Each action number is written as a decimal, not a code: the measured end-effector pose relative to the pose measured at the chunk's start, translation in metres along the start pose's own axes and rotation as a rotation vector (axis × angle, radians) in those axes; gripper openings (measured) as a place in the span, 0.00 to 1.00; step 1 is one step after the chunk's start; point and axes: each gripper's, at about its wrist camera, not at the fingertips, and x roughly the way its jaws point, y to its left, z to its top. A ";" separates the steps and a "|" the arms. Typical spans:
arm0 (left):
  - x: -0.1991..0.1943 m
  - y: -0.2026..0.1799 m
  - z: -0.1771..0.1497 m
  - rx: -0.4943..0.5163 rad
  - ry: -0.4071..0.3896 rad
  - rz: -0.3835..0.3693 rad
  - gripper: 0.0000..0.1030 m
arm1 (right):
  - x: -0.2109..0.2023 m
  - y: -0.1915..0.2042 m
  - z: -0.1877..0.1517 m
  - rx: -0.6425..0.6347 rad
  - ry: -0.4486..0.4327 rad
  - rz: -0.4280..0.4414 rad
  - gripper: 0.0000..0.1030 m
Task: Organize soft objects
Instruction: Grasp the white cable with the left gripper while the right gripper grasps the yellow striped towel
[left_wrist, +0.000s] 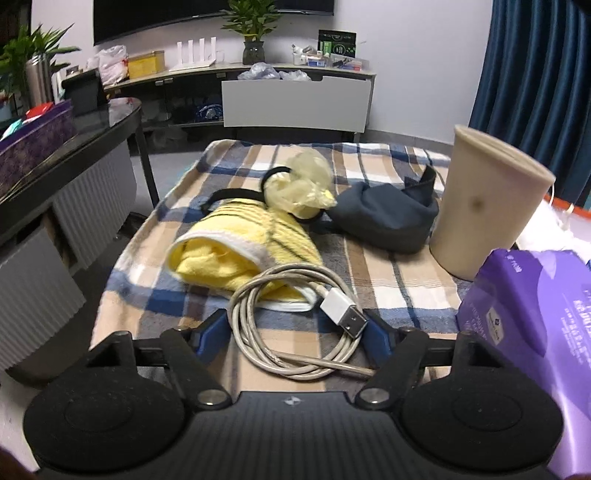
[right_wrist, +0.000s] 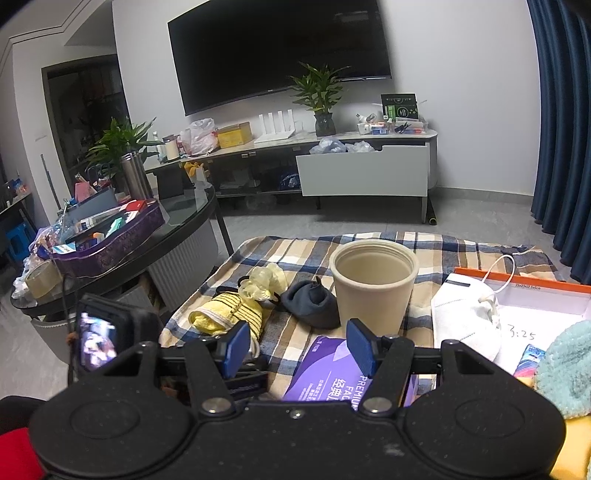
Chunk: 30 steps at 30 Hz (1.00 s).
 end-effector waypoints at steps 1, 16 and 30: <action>-0.001 0.002 0.000 -0.010 -0.001 -0.006 0.74 | 0.001 0.001 0.000 -0.001 0.001 0.002 0.68; -0.077 0.067 0.005 -0.054 -0.096 0.009 0.74 | 0.063 0.056 0.000 0.067 0.116 0.007 0.74; -0.063 0.118 0.022 -0.105 -0.136 0.047 0.74 | 0.170 0.093 0.001 0.157 0.148 -0.136 0.78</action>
